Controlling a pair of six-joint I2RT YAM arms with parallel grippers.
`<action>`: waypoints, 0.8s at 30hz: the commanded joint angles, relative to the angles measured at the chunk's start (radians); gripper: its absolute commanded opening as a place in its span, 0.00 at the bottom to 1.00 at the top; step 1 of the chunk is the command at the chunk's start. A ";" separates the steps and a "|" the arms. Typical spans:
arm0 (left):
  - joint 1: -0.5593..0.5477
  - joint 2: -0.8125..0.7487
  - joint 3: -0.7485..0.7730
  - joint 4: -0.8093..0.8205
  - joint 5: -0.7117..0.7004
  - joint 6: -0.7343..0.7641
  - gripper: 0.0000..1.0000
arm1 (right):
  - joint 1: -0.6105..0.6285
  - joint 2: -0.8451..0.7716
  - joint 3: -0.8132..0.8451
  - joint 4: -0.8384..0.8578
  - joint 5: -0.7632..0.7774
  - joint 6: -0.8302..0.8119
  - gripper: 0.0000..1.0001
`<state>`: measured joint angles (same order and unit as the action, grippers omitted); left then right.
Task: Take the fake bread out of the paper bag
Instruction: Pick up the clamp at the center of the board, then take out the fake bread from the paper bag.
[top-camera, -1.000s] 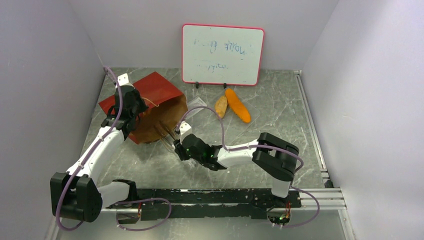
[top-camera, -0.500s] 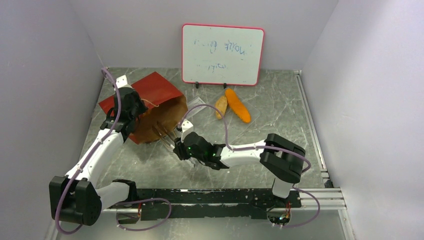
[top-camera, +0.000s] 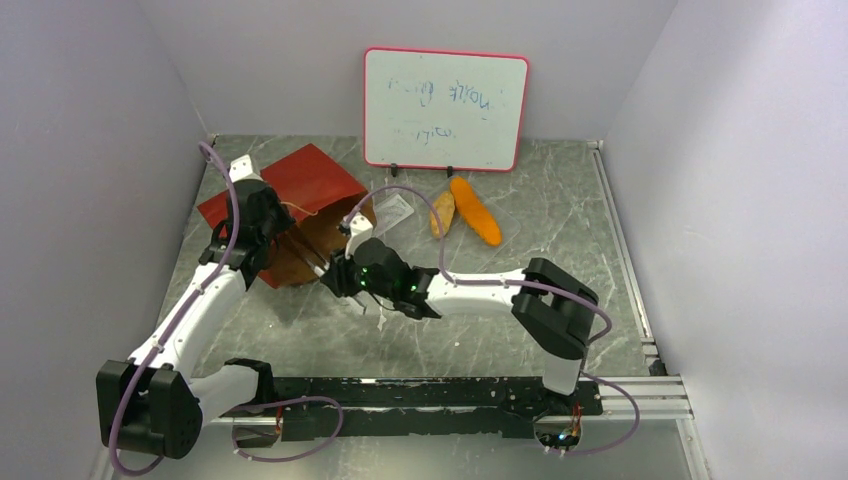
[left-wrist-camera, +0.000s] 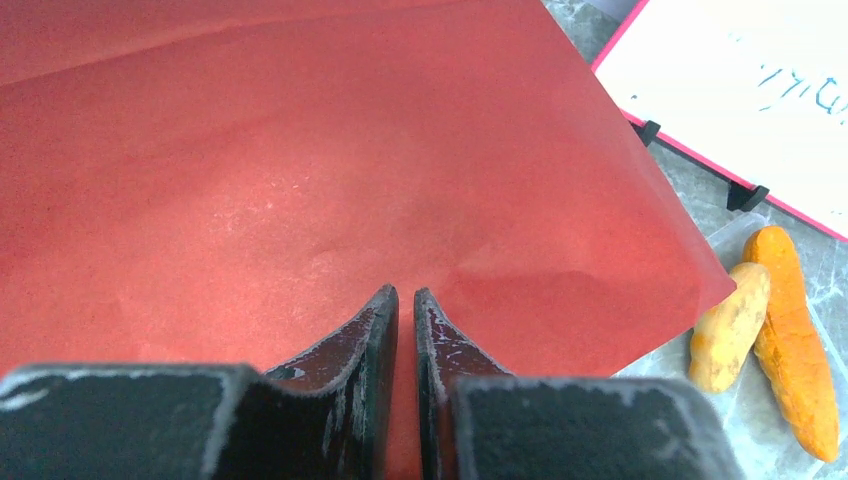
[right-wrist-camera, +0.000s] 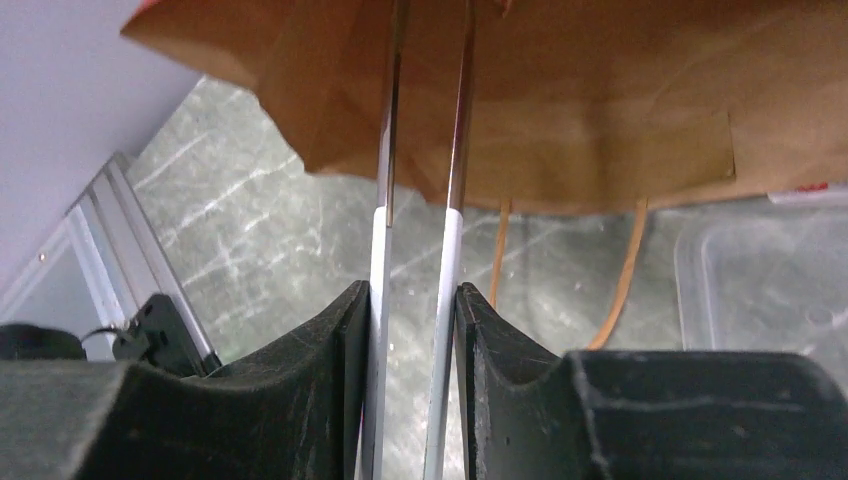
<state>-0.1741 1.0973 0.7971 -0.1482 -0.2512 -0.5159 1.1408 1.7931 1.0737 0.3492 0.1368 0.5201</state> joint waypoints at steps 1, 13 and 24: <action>-0.006 -0.025 -0.016 0.002 0.000 -0.010 0.07 | -0.040 0.076 0.090 0.042 -0.067 0.044 0.25; -0.007 -0.036 -0.003 -0.015 0.009 0.008 0.07 | -0.105 0.270 0.317 0.030 -0.196 0.087 0.26; -0.006 -0.051 -0.003 -0.032 0.022 0.014 0.07 | -0.132 0.368 0.458 -0.015 -0.236 0.093 0.27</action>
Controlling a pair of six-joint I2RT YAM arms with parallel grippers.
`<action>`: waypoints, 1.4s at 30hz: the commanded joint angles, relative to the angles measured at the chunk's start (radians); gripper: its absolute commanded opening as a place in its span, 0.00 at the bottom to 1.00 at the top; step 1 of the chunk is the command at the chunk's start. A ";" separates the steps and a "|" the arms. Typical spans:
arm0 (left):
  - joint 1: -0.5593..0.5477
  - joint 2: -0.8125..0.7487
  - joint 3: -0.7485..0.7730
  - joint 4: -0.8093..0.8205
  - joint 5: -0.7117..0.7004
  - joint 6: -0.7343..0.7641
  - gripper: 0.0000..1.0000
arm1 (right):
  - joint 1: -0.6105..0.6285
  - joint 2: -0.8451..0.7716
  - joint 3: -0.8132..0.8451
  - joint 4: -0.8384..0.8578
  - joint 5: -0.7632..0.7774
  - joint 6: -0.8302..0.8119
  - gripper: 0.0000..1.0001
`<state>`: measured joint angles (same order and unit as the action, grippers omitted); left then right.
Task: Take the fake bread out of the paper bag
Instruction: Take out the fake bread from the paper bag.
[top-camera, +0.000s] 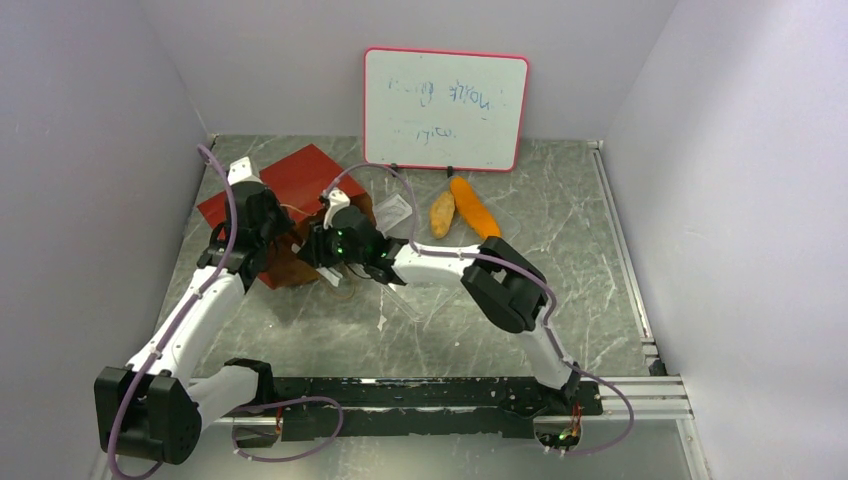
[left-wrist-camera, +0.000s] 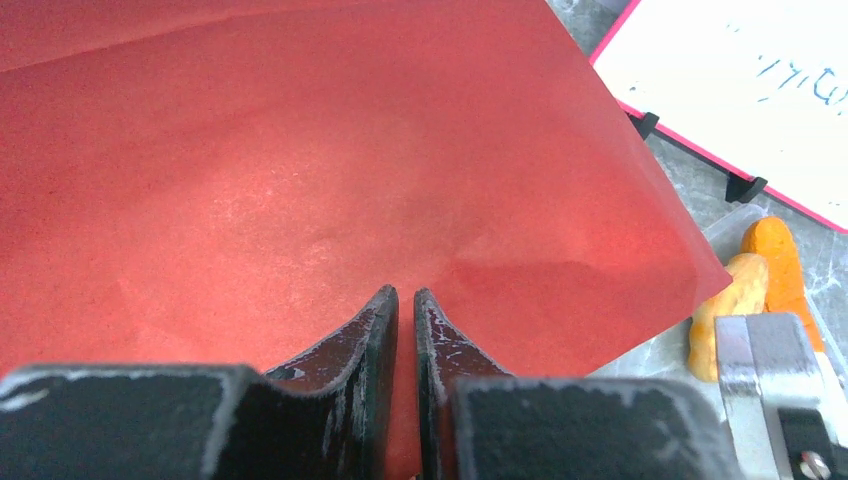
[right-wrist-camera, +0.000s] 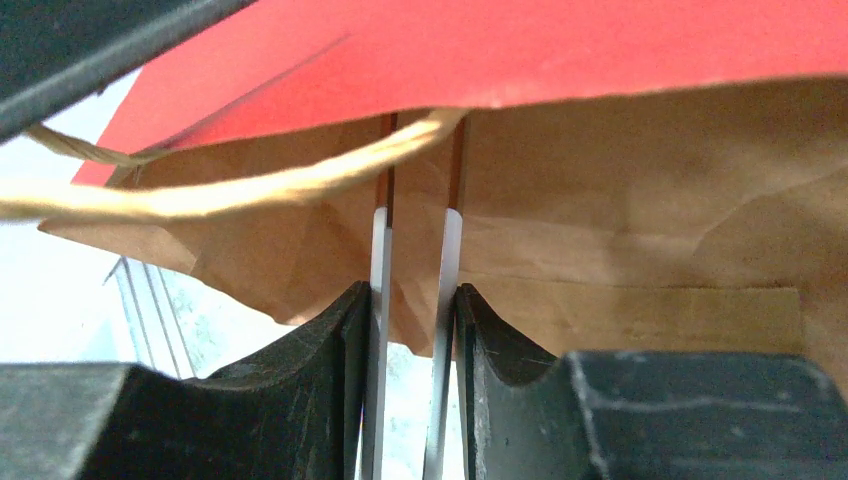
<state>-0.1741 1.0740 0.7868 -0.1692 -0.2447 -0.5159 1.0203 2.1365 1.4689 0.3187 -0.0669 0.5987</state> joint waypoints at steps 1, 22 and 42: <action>-0.007 -0.030 0.007 -0.014 0.016 0.015 0.07 | -0.012 0.031 0.074 0.011 -0.034 0.013 0.27; -0.006 -0.046 -0.001 -0.025 0.036 0.016 0.07 | -0.030 0.124 0.208 -0.050 -0.051 0.028 0.34; -0.007 -0.048 0.004 -0.030 0.058 0.011 0.07 | -0.038 0.180 0.285 -0.072 -0.040 0.039 0.44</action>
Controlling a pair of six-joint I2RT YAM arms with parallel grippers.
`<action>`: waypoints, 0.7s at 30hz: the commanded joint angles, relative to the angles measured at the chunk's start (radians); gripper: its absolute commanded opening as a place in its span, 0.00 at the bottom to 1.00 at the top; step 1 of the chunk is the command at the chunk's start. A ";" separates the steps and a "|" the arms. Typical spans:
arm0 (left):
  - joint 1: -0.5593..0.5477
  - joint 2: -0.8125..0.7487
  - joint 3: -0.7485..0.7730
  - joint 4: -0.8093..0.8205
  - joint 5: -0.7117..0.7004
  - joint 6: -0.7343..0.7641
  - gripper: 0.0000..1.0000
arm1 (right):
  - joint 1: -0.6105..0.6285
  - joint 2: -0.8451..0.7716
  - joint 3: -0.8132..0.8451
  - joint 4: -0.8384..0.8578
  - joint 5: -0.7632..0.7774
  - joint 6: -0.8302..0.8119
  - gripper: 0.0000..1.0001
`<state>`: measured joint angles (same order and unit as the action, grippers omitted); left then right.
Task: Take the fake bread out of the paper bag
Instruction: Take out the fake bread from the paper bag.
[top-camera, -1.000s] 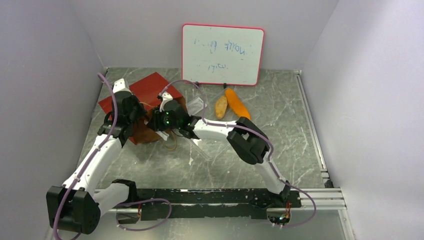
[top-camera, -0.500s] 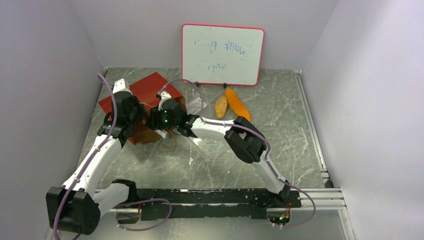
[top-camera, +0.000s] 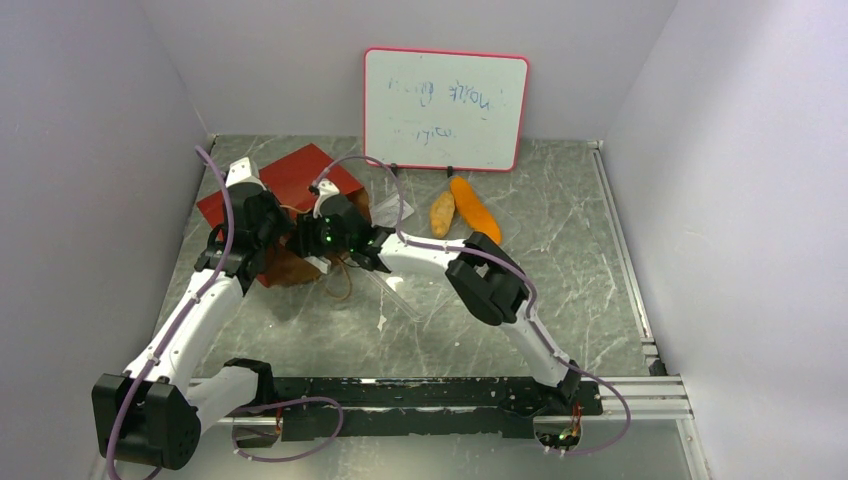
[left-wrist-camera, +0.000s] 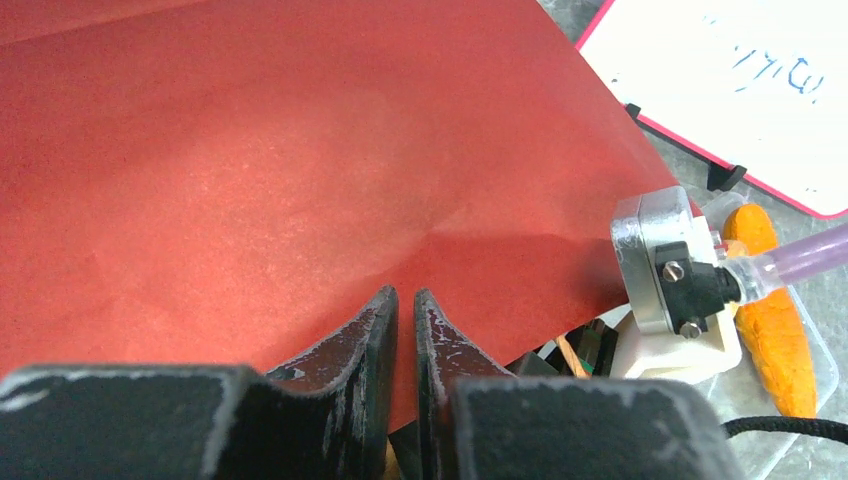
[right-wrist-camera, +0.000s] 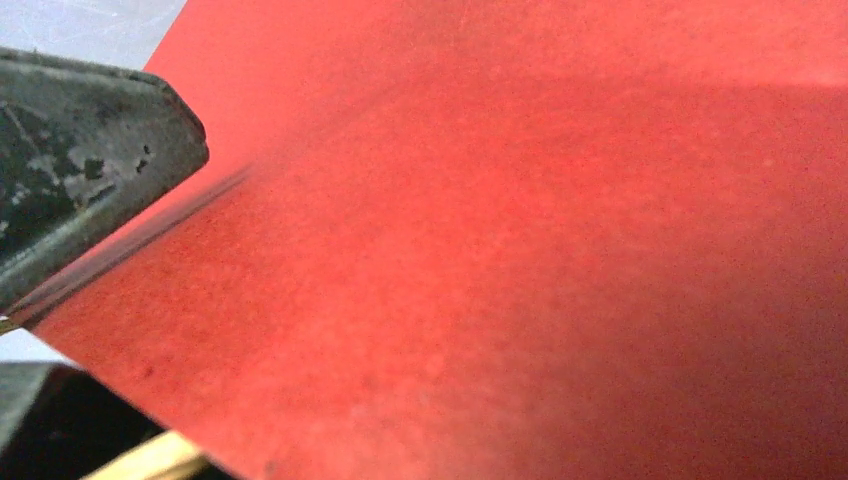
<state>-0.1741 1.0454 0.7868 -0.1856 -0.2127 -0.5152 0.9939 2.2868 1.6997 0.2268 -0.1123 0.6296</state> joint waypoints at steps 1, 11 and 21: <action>-0.006 -0.018 0.004 -0.014 0.027 0.011 0.07 | -0.012 0.035 0.063 0.019 0.006 0.011 0.44; -0.007 -0.024 0.003 -0.034 0.003 0.011 0.07 | -0.017 0.084 0.112 0.050 -0.011 0.013 0.46; -0.006 -0.032 -0.009 -0.038 -0.014 0.017 0.07 | -0.035 0.128 0.125 0.106 -0.101 0.044 0.35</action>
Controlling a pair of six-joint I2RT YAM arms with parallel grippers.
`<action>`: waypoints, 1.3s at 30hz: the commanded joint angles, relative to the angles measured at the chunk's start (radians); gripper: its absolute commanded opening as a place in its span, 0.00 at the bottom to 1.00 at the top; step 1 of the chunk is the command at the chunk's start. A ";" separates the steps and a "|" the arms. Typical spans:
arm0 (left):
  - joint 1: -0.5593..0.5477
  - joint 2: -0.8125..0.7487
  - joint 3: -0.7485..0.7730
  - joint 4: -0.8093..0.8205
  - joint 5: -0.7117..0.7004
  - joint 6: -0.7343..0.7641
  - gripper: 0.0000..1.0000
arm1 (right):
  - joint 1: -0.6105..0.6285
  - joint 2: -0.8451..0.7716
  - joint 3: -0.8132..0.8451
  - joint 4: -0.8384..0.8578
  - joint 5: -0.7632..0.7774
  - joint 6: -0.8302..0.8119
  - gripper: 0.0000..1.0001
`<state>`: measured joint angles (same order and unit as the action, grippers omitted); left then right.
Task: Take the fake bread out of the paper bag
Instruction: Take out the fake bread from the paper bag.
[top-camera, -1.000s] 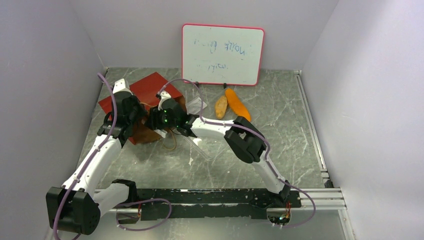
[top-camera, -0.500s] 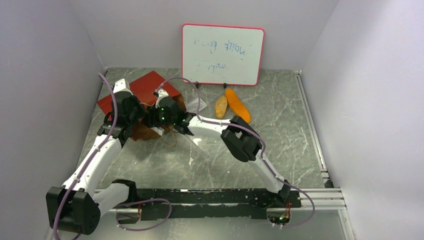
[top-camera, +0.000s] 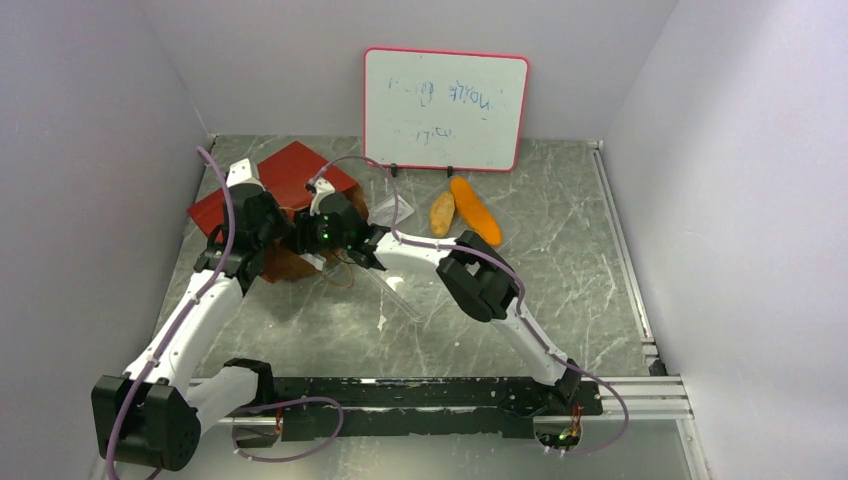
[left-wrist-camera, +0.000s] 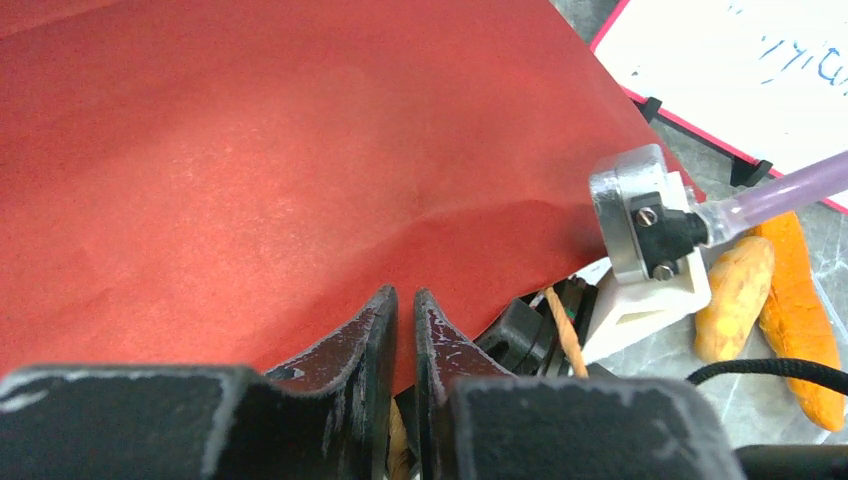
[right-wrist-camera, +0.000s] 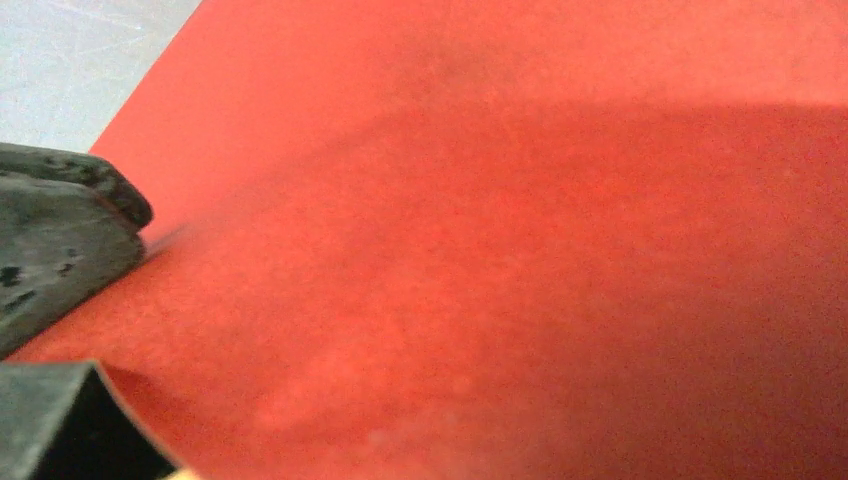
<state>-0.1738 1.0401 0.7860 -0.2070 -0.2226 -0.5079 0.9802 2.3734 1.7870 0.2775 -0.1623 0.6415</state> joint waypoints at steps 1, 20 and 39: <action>-0.006 -0.027 -0.008 -0.017 -0.004 0.009 0.07 | -0.023 0.044 0.038 0.058 -0.057 0.036 0.31; -0.006 -0.054 -0.021 -0.022 -0.063 -0.031 0.07 | -0.025 -0.149 -0.238 0.150 -0.016 0.006 0.00; -0.006 -0.024 -0.001 0.009 -0.084 -0.064 0.08 | -0.010 -0.431 -0.554 0.232 0.019 -0.010 0.00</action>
<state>-0.1741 1.0161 0.7712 -0.2348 -0.2859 -0.5602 0.9634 2.0342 1.2781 0.4294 -0.1635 0.6460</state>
